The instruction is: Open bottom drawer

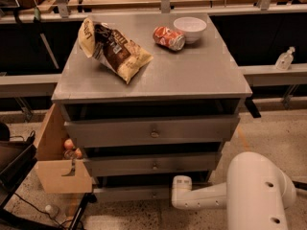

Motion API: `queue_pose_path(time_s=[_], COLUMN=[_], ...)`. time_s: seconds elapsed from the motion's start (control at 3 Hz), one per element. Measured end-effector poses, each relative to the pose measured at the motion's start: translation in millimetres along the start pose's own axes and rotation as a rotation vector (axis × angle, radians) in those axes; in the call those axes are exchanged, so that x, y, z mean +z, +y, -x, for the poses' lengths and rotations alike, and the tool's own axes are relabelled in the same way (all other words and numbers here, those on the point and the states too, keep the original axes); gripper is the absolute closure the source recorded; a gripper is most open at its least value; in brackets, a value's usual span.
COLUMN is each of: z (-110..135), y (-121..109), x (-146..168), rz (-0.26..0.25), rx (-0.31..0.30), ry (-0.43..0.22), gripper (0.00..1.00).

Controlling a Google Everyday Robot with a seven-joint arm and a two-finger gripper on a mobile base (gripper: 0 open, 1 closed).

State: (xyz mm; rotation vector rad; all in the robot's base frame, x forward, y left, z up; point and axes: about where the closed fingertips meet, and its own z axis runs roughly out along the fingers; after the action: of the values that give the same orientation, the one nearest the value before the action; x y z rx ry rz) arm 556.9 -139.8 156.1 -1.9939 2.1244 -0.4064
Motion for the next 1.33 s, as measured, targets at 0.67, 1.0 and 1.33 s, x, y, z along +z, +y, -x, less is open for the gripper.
queue_pose_path(time_s=[0.67, 1.0, 1.33], z=[0.0, 0.0, -0.2], y=[0.0, 0.1, 1.4], x=[-0.1, 0.0, 0.7], rz=[0.000, 0.000, 0.002], rx=[0.000, 0.000, 0.000], ry=[0.000, 0.000, 0.000], gripper=[0.17, 0.00, 0.16])
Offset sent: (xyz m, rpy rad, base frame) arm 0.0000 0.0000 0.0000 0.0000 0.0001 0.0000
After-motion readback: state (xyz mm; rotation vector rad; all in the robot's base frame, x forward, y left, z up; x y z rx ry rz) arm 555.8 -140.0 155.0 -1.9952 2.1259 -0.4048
